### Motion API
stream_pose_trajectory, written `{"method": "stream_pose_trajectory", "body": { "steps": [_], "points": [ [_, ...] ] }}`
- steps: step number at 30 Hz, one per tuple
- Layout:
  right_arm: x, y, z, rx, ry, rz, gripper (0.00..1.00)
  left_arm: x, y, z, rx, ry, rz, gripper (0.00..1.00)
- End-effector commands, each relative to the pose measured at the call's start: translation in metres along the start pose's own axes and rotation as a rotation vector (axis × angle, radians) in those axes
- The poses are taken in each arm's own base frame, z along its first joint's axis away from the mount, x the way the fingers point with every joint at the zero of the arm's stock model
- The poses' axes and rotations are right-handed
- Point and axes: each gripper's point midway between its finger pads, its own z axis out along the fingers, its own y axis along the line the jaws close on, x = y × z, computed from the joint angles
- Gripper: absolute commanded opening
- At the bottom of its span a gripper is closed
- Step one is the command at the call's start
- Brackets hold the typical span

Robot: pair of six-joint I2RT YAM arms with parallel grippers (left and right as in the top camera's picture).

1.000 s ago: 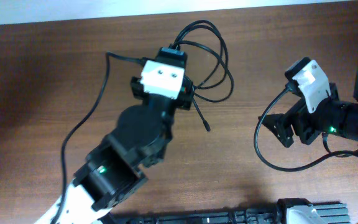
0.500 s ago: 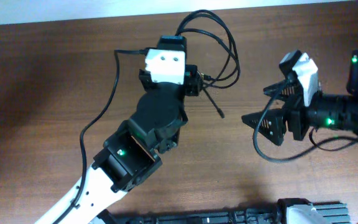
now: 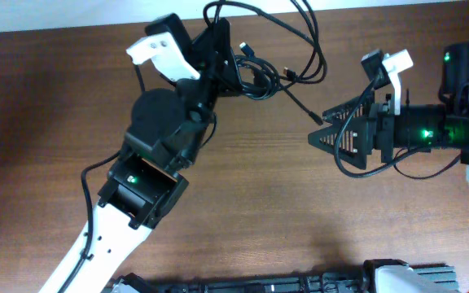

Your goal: Untangle cables

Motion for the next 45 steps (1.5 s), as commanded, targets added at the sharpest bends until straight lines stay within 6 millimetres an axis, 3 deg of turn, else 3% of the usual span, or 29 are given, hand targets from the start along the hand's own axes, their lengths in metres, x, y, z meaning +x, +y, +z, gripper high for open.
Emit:
{"method": "stream_pose_trajectory", "body": {
  "steps": [1, 4, 8, 13, 18, 22, 25, 32, 37, 41, 45],
  "points": [
    [-0.013, 0.01, 0.001, -0.099, -0.035, 0.05, 0.99, -0.003, -0.02, -0.002, 0.103, 0.044, -0.234, 0.0],
    [-0.026, 0.0, 0.003, -0.096, -0.05, 0.124, 0.99, -0.004, -0.024, -0.002, 0.121, 0.041, -0.275, 0.0],
    [-0.043, -0.031, 0.008, -0.007, -0.075, 0.303, 0.99, -0.001, -0.034, 0.002, 0.18, 0.058, -0.305, 0.0],
    [-0.057, -0.038, 0.008, 0.001, -0.111, 0.403, 0.99, 0.013, -0.034, 0.018, 0.197, 0.081, -0.371, 0.0],
    [-0.058, -0.043, 0.007, 0.026, -0.122, 0.491, 0.99, 0.016, -0.045, 0.032, 0.274, 0.06, -0.407, 0.0],
    [-0.058, -0.043, 0.007, 0.026, -0.122, 0.51, 0.99, 0.014, -0.025, 0.042, 0.186, -0.017, -0.336, 0.0],
    [-0.058, -0.043, 0.007, 0.023, -0.123, 0.54, 0.99, 0.012, -0.022, 0.043, 0.172, -0.034, -0.323, 0.0],
    [-0.058, -0.043, 0.008, 0.021, -0.122, 0.562, 0.99, 0.014, -0.044, 0.037, 0.234, -0.038, -0.34, 0.0],
    [-0.058, -0.044, 0.008, 0.027, -0.124, 0.553, 0.99, 0.008, -0.035, 0.038, 0.185, -0.087, -0.255, 0.0],
    [-0.058, -0.052, 0.007, 0.072, -0.136, 0.553, 0.99, -0.005, -0.015, 0.039, 0.065, -0.183, -0.149, 0.0],
    [-0.057, -0.087, -0.001, 0.277, -0.195, 0.56, 0.99, 0.005, -0.028, 0.039, 0.14, -0.12, -0.139, 0.0]
  ]
}}
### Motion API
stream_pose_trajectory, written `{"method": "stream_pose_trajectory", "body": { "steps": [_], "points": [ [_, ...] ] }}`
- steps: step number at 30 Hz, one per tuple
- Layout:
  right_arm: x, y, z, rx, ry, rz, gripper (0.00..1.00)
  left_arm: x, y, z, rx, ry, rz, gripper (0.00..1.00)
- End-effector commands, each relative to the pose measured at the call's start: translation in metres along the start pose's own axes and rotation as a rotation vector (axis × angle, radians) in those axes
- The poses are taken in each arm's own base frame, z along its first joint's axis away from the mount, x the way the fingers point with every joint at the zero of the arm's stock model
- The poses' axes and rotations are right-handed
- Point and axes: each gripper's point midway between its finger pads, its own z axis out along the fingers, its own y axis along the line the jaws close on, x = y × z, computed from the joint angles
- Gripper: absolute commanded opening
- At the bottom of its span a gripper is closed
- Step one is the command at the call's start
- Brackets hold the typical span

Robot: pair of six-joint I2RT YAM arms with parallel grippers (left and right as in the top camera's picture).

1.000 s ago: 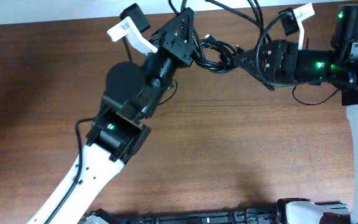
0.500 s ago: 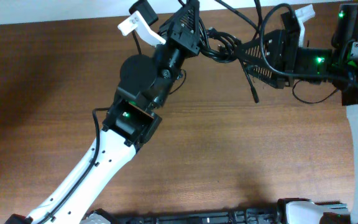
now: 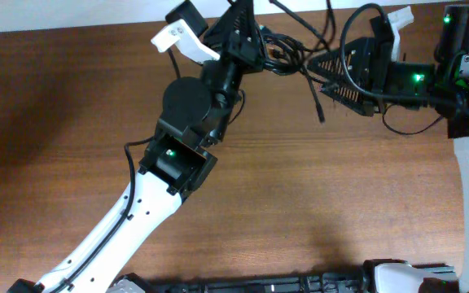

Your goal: Untangle cables

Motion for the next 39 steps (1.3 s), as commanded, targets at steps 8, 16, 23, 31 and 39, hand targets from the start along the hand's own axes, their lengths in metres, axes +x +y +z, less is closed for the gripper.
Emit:
{"method": "stream_pose_trajectory", "body": {
  "steps": [8, 16, 23, 31, 39],
  "points": [
    [-0.048, -0.054, -0.018, 0.376, -0.242, -0.188, 0.99, 0.052, -0.079, -0.026, 0.409, 0.315, 0.025, 0.0],
    [-0.088, -0.119, -0.089, 0.915, -0.533, -0.157, 0.99, 0.06, -0.111, -0.052, 0.578, 0.415, 0.025, 0.0],
    [-0.068, -0.153, -0.144, 1.275, -0.566, -0.075, 0.99, 0.015, -0.104, -0.053, 0.565, 0.315, 0.083, 0.0],
    [-0.051, -0.164, -0.172, 1.457, -0.549, -0.048, 0.99, -0.053, -0.077, -0.052, 0.483, 0.179, 0.148, 0.0],
    [-0.046, -0.166, -0.176, 1.486, -0.532, -0.042, 0.99, -0.07, -0.046, -0.045, 0.386, 0.164, 0.171, 0.0]
  ]
}}
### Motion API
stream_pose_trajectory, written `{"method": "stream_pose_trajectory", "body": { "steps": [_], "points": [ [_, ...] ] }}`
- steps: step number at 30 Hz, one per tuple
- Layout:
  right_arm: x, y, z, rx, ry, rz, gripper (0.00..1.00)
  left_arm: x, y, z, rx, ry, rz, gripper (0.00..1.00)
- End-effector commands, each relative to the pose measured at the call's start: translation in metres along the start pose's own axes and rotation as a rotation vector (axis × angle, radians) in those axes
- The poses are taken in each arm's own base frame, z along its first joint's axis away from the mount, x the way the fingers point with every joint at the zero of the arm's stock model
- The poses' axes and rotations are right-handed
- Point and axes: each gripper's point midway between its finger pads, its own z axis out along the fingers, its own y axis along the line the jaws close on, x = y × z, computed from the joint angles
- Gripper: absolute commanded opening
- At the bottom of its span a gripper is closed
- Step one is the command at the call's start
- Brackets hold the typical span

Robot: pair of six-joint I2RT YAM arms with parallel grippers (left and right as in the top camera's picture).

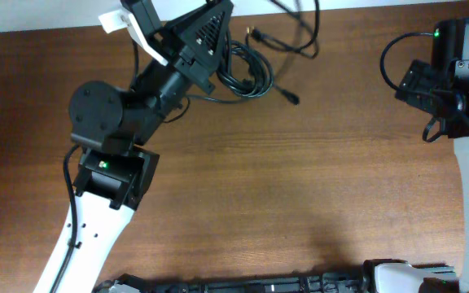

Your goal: Untangle cables

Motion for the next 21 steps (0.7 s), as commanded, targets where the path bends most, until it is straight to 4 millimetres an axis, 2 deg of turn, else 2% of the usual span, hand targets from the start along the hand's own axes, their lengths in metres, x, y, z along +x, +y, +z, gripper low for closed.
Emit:
{"method": "stream_pose_trajectory", "body": {
  "steps": [1, 4, 7, 9, 14, 18, 21],
  "points": [
    [-0.003, -0.008, -0.003, 0.037, -0.018, 0.006, 0.99, -0.017, -0.002, -0.005, 0.002, -0.035, 0.036, 0.0],
    [0.005, 0.01, -0.003, -0.068, 0.028, -0.03, 0.99, -0.015, 0.001, -0.005, -0.01, -0.024, 0.03, 0.0],
    [0.023, 0.054, -0.013, -0.342, 0.104, -0.199, 0.99, -0.01, 0.012, -0.005, -0.058, -0.01, 0.013, 0.0],
    [0.04, 0.09, -0.035, -0.604, 0.157, -0.311, 0.99, -0.008, 0.021, -0.006, -0.105, -0.013, 0.003, 0.0],
    [0.062, 0.136, -0.092, -1.048, 0.258, -0.322, 0.99, -0.012, 0.032, -0.006, -0.16, -0.042, 0.0, 0.0],
    [0.068, 0.152, -0.138, -1.323, 0.324, -0.301, 0.98, -0.008, 0.04, -0.003, -0.178, -0.036, -0.005, 0.0],
    [0.07, 0.155, -0.168, -1.497, 0.367, -0.285, 0.99, -0.001, 0.052, 0.001, -0.206, -0.033, -0.059, 0.0]
  ]
}}
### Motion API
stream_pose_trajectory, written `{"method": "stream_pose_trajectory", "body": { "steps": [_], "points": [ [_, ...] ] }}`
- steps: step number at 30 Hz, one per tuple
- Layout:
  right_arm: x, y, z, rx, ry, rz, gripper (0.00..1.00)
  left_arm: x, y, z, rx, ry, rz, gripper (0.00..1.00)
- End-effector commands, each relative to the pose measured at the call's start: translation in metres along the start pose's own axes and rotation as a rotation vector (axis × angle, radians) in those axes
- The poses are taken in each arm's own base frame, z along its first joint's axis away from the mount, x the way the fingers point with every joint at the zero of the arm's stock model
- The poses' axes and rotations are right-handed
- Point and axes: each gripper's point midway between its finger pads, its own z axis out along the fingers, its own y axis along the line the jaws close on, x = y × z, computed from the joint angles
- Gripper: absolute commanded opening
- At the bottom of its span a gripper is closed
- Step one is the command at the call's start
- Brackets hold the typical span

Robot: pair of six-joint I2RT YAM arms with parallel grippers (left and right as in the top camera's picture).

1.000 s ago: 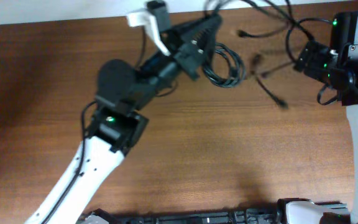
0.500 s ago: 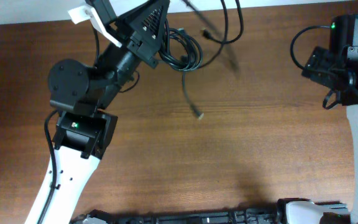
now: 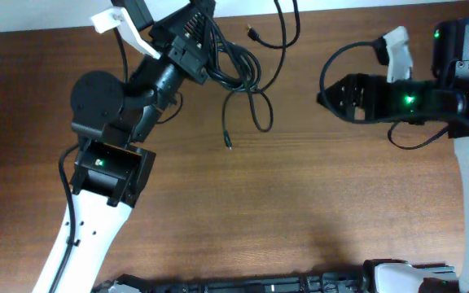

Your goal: Untangle cables

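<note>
A tangle of black cables (image 3: 236, 68) lies at the table's far middle. One loop hangs down to a loose plug end (image 3: 228, 145). Another strand (image 3: 284, 31) runs off the far edge, with a small plug (image 3: 252, 34) beside it. My left gripper (image 3: 195, 31) sits at the bundle's upper left, shut on the cable strands there. To the right, my right gripper (image 3: 326, 95) points left toward the bundle. It stands apart from the bundle, open, with nothing between its fingers.
The brown wooden table (image 3: 300, 212) ends at a white strip along the far edge, close behind the cables. The right arm's own black lead (image 3: 409, 134) loops beside its wrist. A dark rail (image 3: 300, 285) runs along the near edge.
The bundle has shifted left, and a loop with a plug end now trails down toward the table's middle. My right gripper was drawn back at the far right and now reaches left again.
First both grippers were at the tangle, the right one pinching a strand at its right side. Then both were up at the far edge, close together. Later the right arm stood drawn back with nothing in it. Now the left holds the bundle further left, looser.
</note>
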Motion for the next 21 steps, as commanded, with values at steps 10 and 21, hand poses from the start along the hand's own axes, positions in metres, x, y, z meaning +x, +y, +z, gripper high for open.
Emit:
{"method": "stream_pose_trajectory", "body": {
  "steps": [10, 21],
  "points": [
    [0.005, 0.083, -0.022, -0.489, 0.023, -0.042, 0.96, 0.044, 0.005, 0.035, -0.034, 0.027, -0.278, 0.0],
    [-0.024, 0.071, -0.017, -0.399, -0.065, -0.036, 0.77, 0.065, -0.054, 0.035, 0.162, 0.112, -0.292, 0.0]
  ]
}}
